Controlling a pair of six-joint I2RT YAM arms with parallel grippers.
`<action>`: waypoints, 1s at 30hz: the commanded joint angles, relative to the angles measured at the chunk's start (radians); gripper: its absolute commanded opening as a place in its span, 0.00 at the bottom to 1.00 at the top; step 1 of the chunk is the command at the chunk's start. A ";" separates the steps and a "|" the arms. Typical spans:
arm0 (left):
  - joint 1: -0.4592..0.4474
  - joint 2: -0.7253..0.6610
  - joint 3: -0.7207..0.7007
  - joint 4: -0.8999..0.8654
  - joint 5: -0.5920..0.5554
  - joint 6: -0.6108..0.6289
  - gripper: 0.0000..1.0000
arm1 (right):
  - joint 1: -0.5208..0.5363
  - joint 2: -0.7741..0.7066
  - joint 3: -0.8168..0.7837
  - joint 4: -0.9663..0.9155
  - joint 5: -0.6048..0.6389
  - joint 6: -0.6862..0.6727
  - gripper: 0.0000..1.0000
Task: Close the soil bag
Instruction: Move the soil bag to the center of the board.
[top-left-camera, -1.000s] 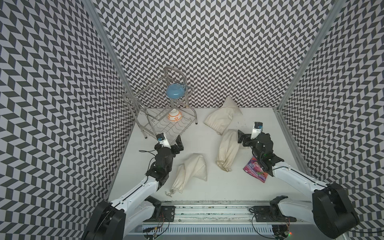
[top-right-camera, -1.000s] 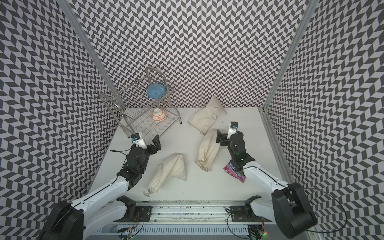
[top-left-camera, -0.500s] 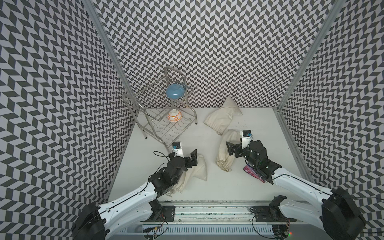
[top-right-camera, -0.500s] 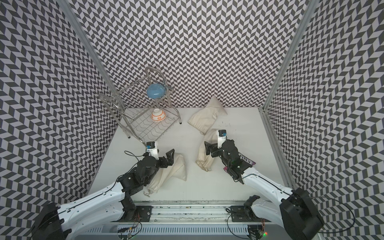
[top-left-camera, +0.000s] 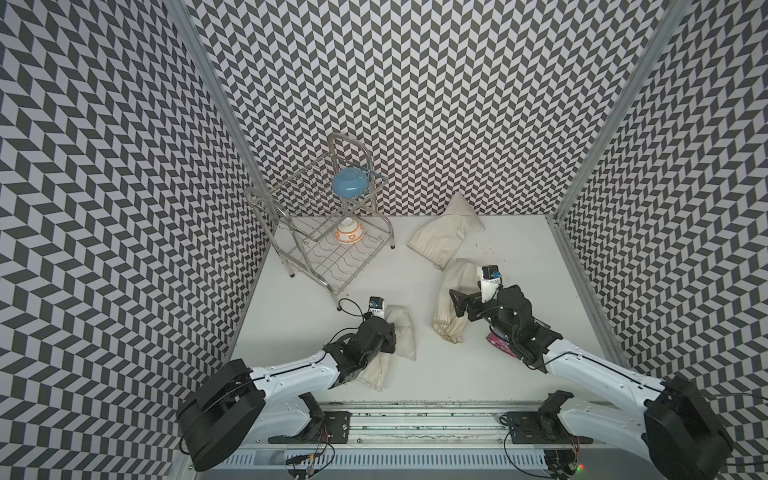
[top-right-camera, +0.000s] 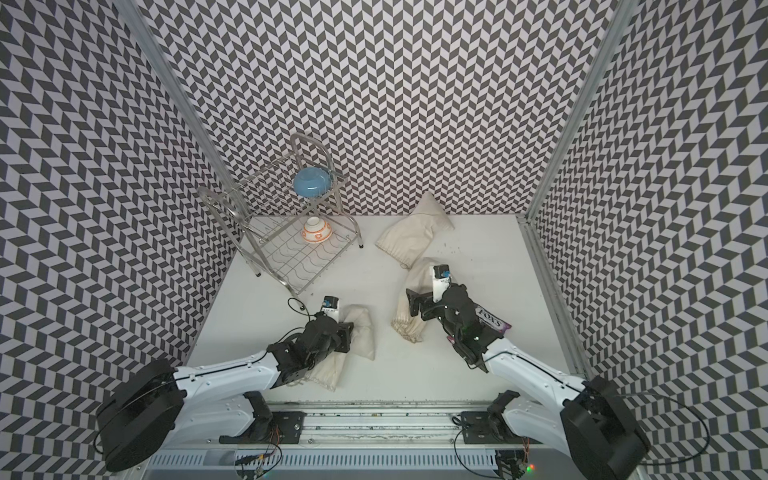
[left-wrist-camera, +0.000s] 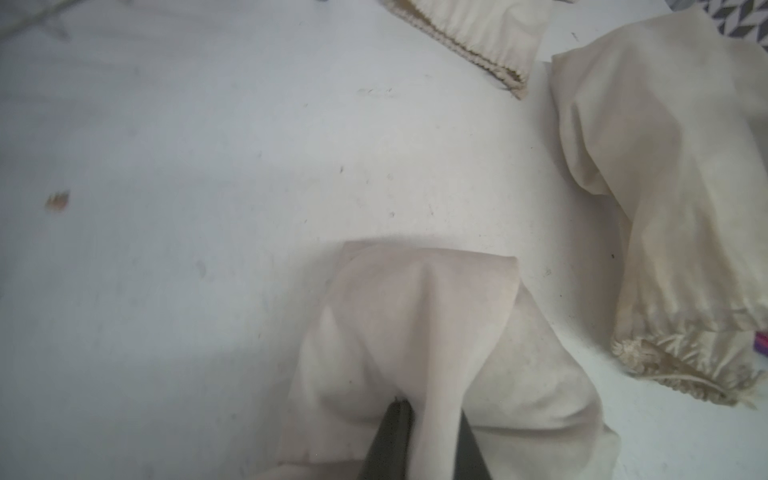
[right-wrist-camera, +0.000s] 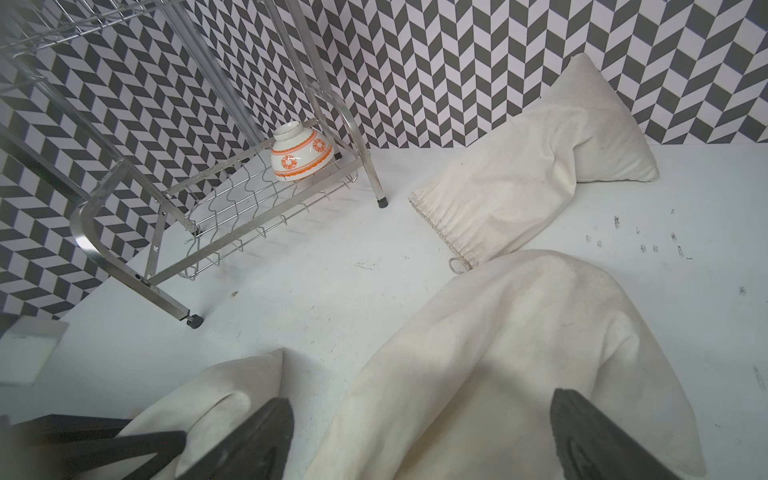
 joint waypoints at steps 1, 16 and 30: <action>0.088 0.123 0.073 0.196 0.104 0.051 0.04 | 0.006 -0.024 -0.016 0.068 0.017 -0.010 1.00; 0.256 0.519 0.578 0.214 0.253 0.138 0.53 | 0.008 -0.036 -0.034 0.084 0.038 -0.024 1.00; 0.229 -0.283 0.032 0.047 0.029 0.046 0.92 | 0.180 0.234 0.144 0.057 -0.132 -0.089 1.00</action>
